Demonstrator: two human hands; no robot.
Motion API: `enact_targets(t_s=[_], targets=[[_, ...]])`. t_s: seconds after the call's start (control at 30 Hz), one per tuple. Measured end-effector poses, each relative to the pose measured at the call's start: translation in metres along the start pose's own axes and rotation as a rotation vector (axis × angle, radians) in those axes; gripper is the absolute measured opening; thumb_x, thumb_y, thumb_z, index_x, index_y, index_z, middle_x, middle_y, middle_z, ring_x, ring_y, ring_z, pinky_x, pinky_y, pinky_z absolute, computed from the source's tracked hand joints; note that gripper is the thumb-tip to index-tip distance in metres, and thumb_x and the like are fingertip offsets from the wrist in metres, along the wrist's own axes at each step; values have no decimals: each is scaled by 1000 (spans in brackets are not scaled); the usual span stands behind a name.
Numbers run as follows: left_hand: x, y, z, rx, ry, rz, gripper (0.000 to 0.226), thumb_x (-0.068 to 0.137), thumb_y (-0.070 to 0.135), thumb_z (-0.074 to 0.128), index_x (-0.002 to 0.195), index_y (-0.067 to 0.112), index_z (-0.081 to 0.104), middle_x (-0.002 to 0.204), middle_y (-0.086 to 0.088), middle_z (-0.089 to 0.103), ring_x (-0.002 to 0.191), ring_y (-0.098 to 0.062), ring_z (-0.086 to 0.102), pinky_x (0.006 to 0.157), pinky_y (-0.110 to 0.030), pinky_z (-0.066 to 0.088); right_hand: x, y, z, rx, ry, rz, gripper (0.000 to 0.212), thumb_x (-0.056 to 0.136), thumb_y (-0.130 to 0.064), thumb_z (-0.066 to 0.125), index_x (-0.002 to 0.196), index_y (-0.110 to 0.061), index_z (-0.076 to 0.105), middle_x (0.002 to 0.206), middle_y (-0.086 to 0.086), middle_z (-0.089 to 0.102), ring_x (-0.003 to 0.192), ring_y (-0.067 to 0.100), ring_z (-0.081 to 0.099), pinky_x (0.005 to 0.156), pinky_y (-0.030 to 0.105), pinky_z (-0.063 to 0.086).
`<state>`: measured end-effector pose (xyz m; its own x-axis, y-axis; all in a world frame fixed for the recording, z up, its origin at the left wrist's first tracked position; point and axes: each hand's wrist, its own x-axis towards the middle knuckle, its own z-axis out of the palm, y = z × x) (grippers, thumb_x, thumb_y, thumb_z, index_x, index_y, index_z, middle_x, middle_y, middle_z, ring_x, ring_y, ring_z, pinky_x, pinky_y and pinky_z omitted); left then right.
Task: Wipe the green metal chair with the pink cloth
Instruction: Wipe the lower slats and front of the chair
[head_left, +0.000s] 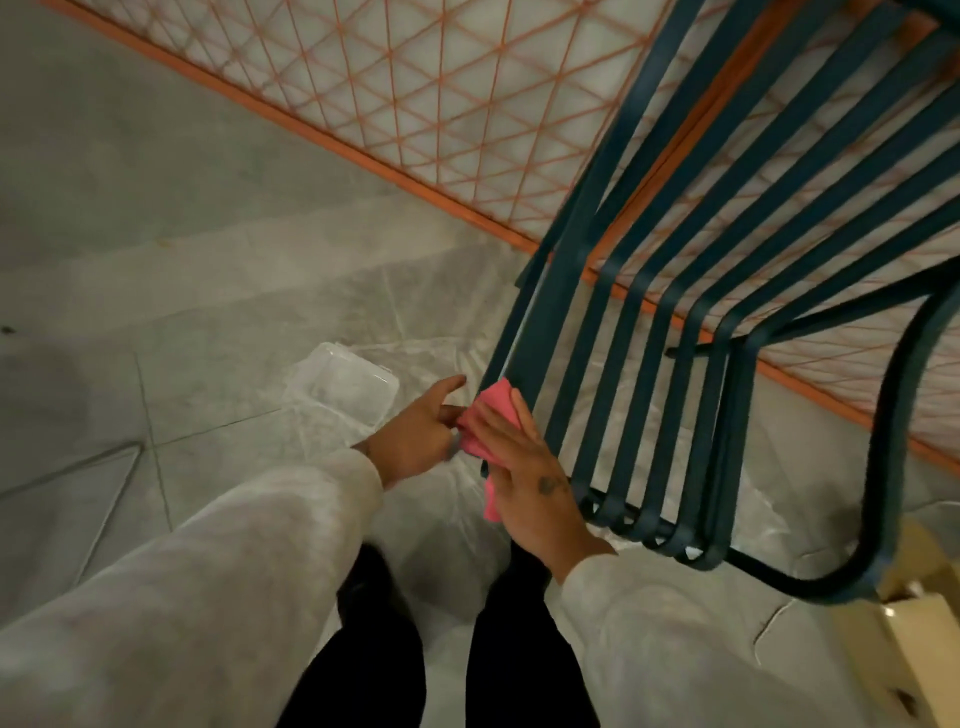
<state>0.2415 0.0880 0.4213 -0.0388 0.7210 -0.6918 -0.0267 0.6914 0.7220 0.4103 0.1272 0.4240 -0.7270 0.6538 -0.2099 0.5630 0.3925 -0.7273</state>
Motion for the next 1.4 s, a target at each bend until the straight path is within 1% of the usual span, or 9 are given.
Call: enact_targets(t_s=[0.2, 0.37, 0.47, 0.63, 0.77, 0.97, 1.13, 1.27, 1.4], targets=[[7, -17, -14, 82, -17, 28, 81, 83, -21, 42, 147, 28, 33, 142, -3, 50, 132, -19, 45, 105, -42, 43, -34, -10, 17, 631, 515, 602, 28, 96, -16, 60, 114, -36, 68, 108, -22, 68, 81, 1, 69, 64, 17, 56], [14, -23, 1, 226, -99, 108, 77, 81, -27, 42, 142, 20, 44, 133, 8, 53, 122, -5, 50, 83, -3, 44, -20, -4, 32, 1299, 529, 1013, 26, 93, -14, 63, 118, -20, 63, 97, 7, 74, 81, 24, 72, 78, 39, 59], [22, -29, 5, 270, -77, 164, 66, 85, -22, 47, 140, 16, 47, 136, 7, 55, 125, -2, 50, 98, -10, 41, -4, 1, 50, 1474, 536, 1072, 23, 94, -12, 60, 116, -9, 65, 94, 11, 74, 82, 27, 70, 81, 40, 58], [41, -43, 7, 361, 1, 175, 43, 96, -3, 46, 125, 25, 60, 121, 14, 63, 111, 5, 58, 95, -14, 45, 11, 25, 83, 1519, 530, 1210, 21, 95, -22, 62, 106, -7, 70, 92, 13, 72, 77, 25, 65, 79, 37, 55], [44, -56, 10, 381, 31, 106, 63, 93, -11, 42, 112, 47, 56, 107, 31, 60, 98, 19, 57, 82, -2, 43, 20, 50, 90, 1521, 470, 1201, 19, 93, -21, 65, 104, -7, 70, 92, 13, 73, 79, 26, 65, 91, 41, 55], [52, -65, 23, 319, 24, 34, 54, 91, -11, 42, 133, 20, 55, 127, 7, 61, 114, -6, 54, 90, -15, 42, 36, 71, 75, 1254, 321, 1175, 17, 92, -29, 66, 91, -13, 72, 82, 8, 72, 73, 24, 66, 84, 39, 59], [49, -69, 25, 268, 69, 14, 62, 85, -14, 44, 135, 22, 54, 124, 7, 64, 109, -4, 59, 86, -13, 46, 11, 38, 67, 1007, 372, 943, 28, 98, -16, 56, 115, -35, 68, 87, 5, 72, 56, 11, 63, 55, 21, 54], [50, -69, 23, 300, 82, 53, 53, 87, -5, 48, 129, 25, 59, 115, 5, 69, 96, -17, 66, 87, -32, 52, -9, 26, 60, 1059, 478, 718, 34, 97, -23, 58, 121, -46, 64, 98, -7, 73, 75, 12, 70, 67, 22, 57], [49, -71, 26, 371, 101, 91, 31, 94, 19, 55, 118, 36, 62, 94, 26, 68, 88, 9, 62, 72, -4, 42, -4, 39, 71, 951, 364, 750, 39, 100, -18, 54, 131, -41, 59, 82, -1, 68, 60, 5, 63, 59, 16, 53]])
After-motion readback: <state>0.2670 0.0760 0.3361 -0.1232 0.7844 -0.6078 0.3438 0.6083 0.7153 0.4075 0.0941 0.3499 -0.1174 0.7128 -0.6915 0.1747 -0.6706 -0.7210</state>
